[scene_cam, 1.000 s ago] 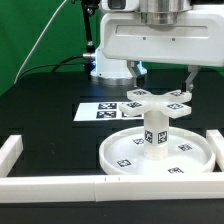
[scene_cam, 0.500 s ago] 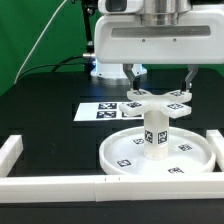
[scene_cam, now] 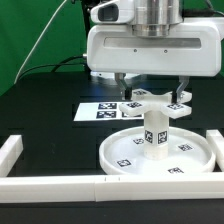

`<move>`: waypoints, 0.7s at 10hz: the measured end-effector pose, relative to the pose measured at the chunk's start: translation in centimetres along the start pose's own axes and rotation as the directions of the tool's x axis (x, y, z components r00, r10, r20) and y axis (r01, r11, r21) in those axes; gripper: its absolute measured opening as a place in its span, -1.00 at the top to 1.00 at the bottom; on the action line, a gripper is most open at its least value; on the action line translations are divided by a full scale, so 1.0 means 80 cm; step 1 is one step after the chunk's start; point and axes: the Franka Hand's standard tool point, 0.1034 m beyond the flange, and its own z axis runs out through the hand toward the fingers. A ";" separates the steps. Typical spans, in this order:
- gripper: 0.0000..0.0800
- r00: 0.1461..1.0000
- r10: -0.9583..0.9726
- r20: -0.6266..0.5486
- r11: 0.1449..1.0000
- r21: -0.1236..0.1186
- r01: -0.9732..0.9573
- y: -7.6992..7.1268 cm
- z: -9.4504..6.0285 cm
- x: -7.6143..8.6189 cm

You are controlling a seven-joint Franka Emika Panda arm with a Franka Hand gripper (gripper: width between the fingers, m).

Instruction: Assemble round table

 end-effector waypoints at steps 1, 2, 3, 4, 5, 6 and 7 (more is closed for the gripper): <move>-0.62 1.000 0.000 0.002 1.000 0.001 0.000 -0.005 -0.001 -0.002; -0.62 1.000 -0.007 0.001 1.000 0.006 0.007 -0.010 -0.006 -0.003; -0.62 1.000 -0.015 -0.002 1.000 0.010 0.015 -0.012 -0.010 -0.003; -0.62 0.999 -0.032 -0.003 0.999 0.002 0.032 -0.015 -0.008 -0.006; -0.62 0.999 -0.049 -0.001 0.999 -0.005 0.049 -0.019 -0.005 -0.012; -0.62 0.998 -0.056 0.001 0.998 -0.007 0.056 -0.019 -0.003 -0.014; -0.62 0.998 -0.065 0.003 0.998 -0.011 0.065 -0.017 0.000 -0.014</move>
Offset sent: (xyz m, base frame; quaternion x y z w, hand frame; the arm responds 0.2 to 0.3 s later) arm -0.0157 0.0090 0.0049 -0.0222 -0.0113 -0.0553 0.9982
